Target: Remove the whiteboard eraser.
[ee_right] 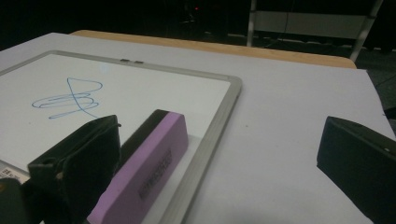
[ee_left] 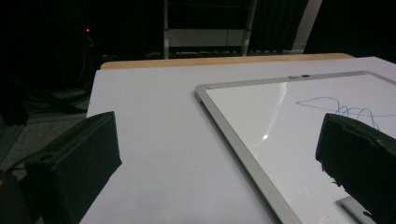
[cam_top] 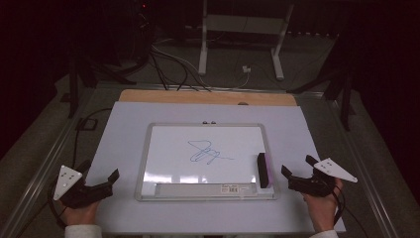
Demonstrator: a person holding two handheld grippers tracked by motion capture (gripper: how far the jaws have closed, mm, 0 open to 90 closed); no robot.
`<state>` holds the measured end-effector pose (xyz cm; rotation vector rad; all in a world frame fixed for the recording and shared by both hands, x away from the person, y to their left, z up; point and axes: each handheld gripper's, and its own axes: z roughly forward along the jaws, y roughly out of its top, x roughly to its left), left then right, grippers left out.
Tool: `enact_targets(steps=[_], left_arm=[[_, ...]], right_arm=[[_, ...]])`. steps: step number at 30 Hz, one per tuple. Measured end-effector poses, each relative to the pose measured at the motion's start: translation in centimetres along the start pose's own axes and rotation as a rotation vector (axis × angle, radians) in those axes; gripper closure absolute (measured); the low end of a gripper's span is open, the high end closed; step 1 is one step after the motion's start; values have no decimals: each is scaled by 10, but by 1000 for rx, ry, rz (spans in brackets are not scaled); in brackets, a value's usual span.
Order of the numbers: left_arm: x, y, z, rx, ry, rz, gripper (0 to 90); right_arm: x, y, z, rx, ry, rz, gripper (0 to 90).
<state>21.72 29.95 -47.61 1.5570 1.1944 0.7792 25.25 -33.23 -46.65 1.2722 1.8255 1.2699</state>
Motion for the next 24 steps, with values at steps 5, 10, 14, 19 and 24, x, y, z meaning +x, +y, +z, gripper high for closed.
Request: enact_targets(steps=[5,10,14,19,24], left_arm=[[0,-1,1,5,3,-4,7],[0,-2,2,12,4,-3,7],[-1,-2,2,12,7,3,7],[0,-3,3,16,12,1,7],[0,-3,2,17,14,4,7]], right_arm=[[4,5,6,9,13,-6,3],[7,8,14,32,32,2,3],[9,8,21,57,37,6,3],[10,7,26,69,43,7,3],[12,7,29,82,48,8,3]])
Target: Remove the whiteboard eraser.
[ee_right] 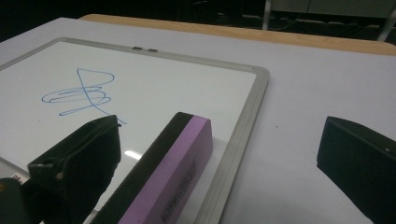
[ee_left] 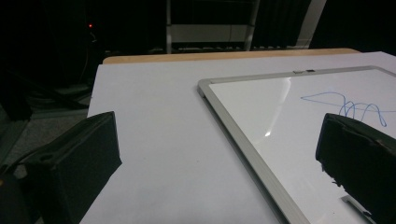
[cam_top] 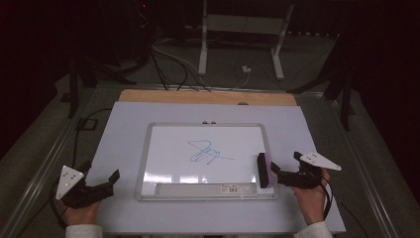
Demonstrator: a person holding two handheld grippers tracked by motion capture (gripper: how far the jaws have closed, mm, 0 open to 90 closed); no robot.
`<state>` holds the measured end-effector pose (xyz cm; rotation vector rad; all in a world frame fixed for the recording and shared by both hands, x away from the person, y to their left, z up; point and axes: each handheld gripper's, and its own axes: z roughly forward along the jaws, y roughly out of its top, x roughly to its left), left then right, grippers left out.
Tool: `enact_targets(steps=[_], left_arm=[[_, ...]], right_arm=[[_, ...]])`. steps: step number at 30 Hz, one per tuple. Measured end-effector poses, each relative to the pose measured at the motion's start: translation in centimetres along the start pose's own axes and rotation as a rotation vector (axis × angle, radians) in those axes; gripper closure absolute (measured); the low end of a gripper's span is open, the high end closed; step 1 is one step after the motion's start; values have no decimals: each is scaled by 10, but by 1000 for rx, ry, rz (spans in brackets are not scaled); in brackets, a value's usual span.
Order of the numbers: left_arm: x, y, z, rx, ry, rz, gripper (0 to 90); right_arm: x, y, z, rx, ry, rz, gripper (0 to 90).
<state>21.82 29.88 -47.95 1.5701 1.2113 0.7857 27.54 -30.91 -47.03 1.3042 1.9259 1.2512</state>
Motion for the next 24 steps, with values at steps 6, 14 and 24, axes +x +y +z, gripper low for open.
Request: enact_targets(steps=[6,14,24], left_arm=[[-1,0,1,1,-4,-2,7],[-1,0,1,5,-5,2,7],[-2,0,2,6,-8,7,7]], right_arm=[[1,-1,4,22,11,13,3],[3,-1,8,53,23,37,2],[8,-5,15,102,51,57,11]])
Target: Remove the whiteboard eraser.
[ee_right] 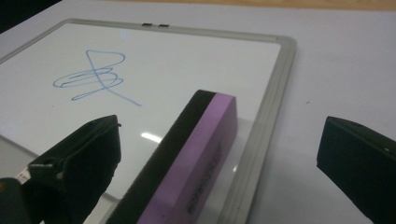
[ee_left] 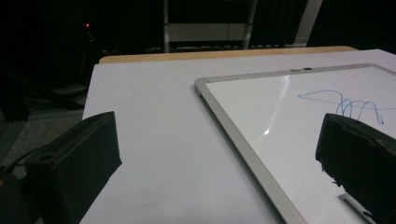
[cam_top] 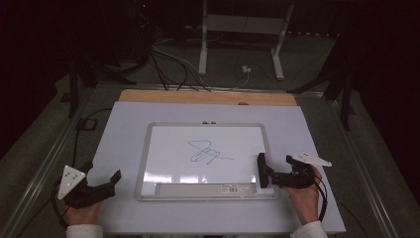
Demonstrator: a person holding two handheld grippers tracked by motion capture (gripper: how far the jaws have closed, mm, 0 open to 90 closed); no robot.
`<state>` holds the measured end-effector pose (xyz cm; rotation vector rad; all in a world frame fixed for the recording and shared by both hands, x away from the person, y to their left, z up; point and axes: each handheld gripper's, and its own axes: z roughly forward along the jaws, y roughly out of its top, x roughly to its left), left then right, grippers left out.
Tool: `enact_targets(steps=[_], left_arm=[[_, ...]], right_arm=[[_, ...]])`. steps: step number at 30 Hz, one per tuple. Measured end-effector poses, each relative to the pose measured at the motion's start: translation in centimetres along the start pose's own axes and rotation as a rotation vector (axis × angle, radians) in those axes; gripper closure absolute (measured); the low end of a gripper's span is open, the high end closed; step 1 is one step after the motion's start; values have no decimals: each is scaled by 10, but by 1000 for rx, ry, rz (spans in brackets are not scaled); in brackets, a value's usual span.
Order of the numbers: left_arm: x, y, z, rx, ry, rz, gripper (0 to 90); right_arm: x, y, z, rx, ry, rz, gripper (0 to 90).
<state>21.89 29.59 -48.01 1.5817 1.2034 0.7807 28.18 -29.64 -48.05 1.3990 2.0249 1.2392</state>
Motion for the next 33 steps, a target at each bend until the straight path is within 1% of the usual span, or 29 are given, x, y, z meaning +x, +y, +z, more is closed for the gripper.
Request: enact_targets(steps=[1,2,4,6,7,9,10,12,13,14,15,17,18,20,22,24,27,28,29,30,31,33], left_arm=[[0,0,0,0,0,0,7],[0,0,0,0,0,1,7],[0,0,0,-1,-1,0,7],[0,0,0,0,-2,1,7],[0,0,0,1,-2,2,7],[-1,0,0,1,-3,1,7],[-1,0,0,1,-3,1,7],[-1,0,0,0,-4,2,7],[-1,0,0,-1,-4,2,7],[-1,0,0,0,-4,2,7],[-1,0,0,0,-4,2,7],[-2,0,1,2,-4,4,7],[-2,0,1,2,-4,4,7],[-2,0,1,2,-4,4,7],[-2,0,1,3,-4,6,7],[-2,0,1,3,-4,7,7],[-2,0,0,2,-1,6,7],[-2,0,0,0,0,4,7],[-2,0,0,0,0,4,7],[-1,0,0,0,-1,3,7],[-1,0,0,0,-1,3,7],[-1,0,0,1,1,3,7]], right_arm=[[0,0,0,0,0,0,11],[1,0,0,10,4,4,55],[1,0,0,18,0,18,83],[0,0,-2,26,7,20,128],[0,0,-2,26,7,20,128],[-1,-1,-2,40,9,27,181],[-1,-1,-2,40,9,27,181],[0,-2,-1,66,11,28,239],[1,-3,2,92,-1,24,285],[2,-3,3,100,2,25,299],[2,-4,4,103,11,37,309],[2,-3,4,109,13,42,310],[2,-3,5,117,17,58,318],[2,-4,6,122,27,70,321],[3,-4,8,128,46,76,320],[4,-3,9,130,51,74,319],[11,-3,17,151,72,68,295],[13,-3,19,164,75,73,272],[13,-3,19,164,75,73,272],[15,-4,23,190,79,74,259],[15,-4,23,190,79,74,259],[16,-6,26,212,70,66,265]])
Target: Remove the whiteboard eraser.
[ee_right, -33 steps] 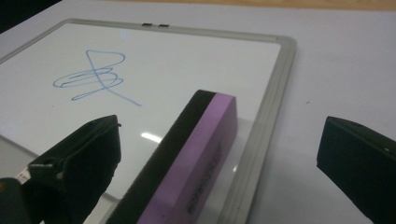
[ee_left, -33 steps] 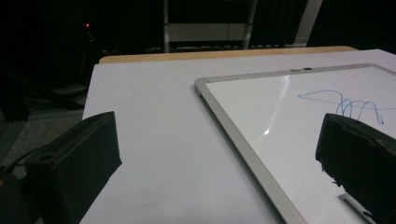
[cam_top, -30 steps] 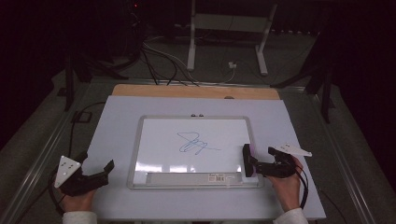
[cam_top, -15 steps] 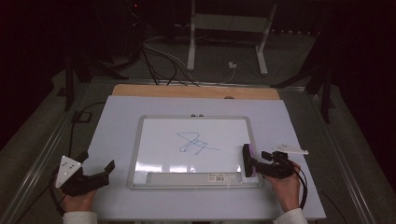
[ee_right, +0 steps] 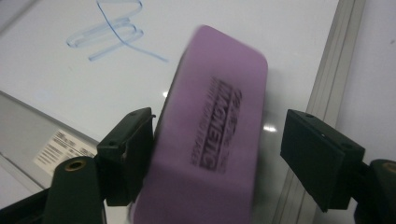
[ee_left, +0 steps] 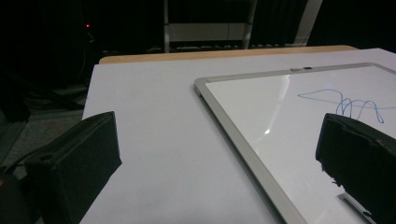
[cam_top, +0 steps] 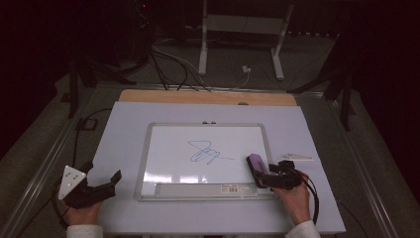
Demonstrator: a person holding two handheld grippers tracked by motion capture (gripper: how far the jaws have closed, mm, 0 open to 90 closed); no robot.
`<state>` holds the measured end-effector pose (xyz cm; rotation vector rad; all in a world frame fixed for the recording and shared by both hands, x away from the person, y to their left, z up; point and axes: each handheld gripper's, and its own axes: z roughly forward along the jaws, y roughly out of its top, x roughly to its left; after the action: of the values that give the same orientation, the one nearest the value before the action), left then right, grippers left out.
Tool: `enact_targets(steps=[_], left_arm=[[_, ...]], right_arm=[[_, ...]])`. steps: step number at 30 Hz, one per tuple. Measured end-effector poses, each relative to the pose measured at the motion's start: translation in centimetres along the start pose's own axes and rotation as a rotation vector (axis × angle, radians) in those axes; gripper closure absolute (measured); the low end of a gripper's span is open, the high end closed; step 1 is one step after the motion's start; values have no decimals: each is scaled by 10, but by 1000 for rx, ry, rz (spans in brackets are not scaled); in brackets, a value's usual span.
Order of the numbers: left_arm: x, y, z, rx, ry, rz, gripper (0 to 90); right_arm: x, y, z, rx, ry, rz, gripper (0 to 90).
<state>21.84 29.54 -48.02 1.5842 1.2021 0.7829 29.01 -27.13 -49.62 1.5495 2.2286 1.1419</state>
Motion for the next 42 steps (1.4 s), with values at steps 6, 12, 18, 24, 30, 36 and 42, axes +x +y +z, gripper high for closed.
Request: enact_targets(steps=[6,12,18,24,30,36,42], left_arm=[[0,0,0,0,-1,1,7],[-1,0,0,1,1,1,7],[-1,0,1,1,2,1,7],[-1,-1,1,5,3,2,7],[-1,-1,2,8,2,7,7],[-2,-1,2,5,1,12,7],[-2,-2,3,6,0,14,7]], right_arm=[[1,0,1,10,19,16,376],[1,1,-1,4,-3,37,404],[3,3,-5,-18,-11,31,407],[3,8,-11,-55,-9,36,408],[3,13,-16,-82,-10,32,408],[6,24,-20,-114,-8,25,408],[8,31,-20,-123,-9,15,408]])
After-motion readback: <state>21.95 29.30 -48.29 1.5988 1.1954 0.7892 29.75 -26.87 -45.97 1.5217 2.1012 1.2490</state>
